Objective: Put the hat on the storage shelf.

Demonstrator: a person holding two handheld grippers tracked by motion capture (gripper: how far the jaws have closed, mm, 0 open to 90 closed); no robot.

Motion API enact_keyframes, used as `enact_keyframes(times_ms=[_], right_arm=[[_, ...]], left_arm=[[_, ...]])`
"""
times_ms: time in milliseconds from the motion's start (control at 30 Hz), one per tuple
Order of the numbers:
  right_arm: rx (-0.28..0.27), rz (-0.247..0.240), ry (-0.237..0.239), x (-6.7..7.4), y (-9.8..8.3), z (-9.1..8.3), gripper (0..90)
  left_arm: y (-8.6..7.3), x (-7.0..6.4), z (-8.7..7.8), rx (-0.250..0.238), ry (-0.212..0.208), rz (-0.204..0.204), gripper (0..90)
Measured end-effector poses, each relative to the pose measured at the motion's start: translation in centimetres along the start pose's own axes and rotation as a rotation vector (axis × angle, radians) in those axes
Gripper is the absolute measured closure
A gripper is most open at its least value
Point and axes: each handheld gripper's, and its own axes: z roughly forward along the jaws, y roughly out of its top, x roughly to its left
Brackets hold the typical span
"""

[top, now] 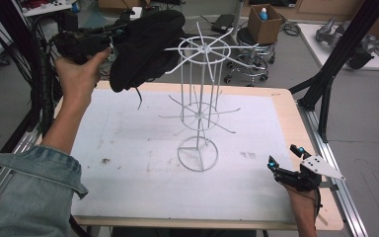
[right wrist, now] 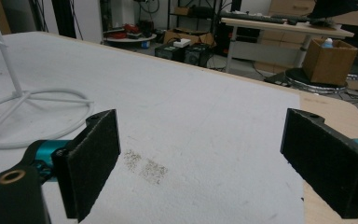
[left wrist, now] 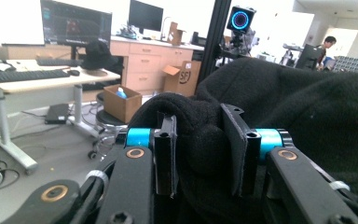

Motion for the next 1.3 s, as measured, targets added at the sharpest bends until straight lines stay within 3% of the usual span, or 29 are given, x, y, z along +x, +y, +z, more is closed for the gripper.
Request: enact_keyframes(times_ms=[633, 1300], right_arm=[[-0.001, -0.001, 0.005, 0.1, 0.0, 0.1, 11.0], [0.004, 0.000, 0.007, 0.1, 0.0, 0.1, 11.0]], left_arm=[[-2.1, 0.5, 0.1, 0.002, -0.009, 0.000, 59.8], [-2.0, 0.7, -0.5, -0.021, -0.007, 0.018, 51.6]])
